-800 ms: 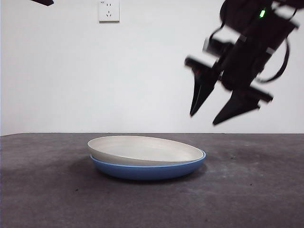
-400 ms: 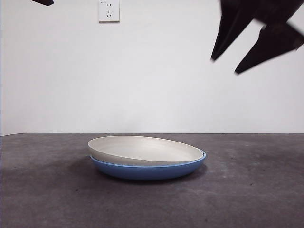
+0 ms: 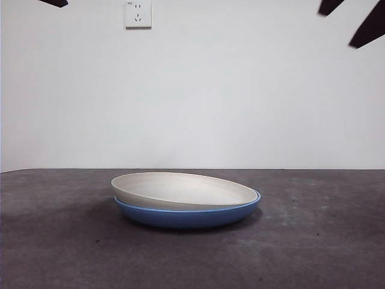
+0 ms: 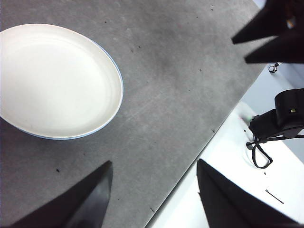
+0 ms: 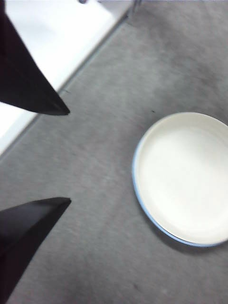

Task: Pick up the white plate, put it on the blue plate, put it on desk

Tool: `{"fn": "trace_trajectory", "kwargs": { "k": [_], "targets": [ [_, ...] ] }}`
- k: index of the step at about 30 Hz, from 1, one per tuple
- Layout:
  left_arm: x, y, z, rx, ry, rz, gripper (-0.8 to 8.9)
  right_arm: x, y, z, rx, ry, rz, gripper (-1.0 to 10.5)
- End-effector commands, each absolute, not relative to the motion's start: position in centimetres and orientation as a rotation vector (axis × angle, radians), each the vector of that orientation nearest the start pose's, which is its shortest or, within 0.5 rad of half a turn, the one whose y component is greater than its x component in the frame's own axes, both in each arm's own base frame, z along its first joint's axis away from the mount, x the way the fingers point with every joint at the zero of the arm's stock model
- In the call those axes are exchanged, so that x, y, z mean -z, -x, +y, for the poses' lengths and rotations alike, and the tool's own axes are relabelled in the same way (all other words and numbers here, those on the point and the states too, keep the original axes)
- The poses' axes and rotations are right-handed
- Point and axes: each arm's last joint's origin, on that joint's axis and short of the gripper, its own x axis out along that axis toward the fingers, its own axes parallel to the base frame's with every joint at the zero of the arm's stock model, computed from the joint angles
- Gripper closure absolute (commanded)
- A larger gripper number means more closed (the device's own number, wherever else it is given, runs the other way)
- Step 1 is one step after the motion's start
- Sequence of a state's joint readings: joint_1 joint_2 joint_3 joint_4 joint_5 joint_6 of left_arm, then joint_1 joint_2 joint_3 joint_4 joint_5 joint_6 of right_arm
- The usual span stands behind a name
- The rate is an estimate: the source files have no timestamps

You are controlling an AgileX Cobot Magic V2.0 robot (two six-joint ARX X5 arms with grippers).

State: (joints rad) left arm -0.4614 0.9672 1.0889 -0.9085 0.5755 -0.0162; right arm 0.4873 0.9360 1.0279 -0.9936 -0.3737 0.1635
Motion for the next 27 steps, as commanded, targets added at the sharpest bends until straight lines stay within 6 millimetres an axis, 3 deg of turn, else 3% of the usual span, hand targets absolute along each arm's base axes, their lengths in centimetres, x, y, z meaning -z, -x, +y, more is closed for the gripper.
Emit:
{"fn": "trace_trajectory", "kwargs": {
  "k": [1,15,20,27],
  "targets": [
    [-34.80,-14.68,-9.17,0.989,0.052,0.808,5.34,-33.15,-13.03,8.42,-0.755,-0.067,0.965,6.7],
    [-34.80,-14.68,-9.17,0.990,0.052,0.808,5.45,-33.36,-12.66,8.25,-0.766,-0.050,0.942,6.7],
    [-34.80,-14.68,-9.17,0.990,0.052,0.808,8.12,-33.34,-12.64,8.24,-0.775,-0.031,0.937,9.2],
    [-34.81,-14.68,-9.17,0.990,0.052,0.807,8.04,-33.39,-12.70,8.26,-0.782,-0.014,0.920,9.4]
  ]
}}
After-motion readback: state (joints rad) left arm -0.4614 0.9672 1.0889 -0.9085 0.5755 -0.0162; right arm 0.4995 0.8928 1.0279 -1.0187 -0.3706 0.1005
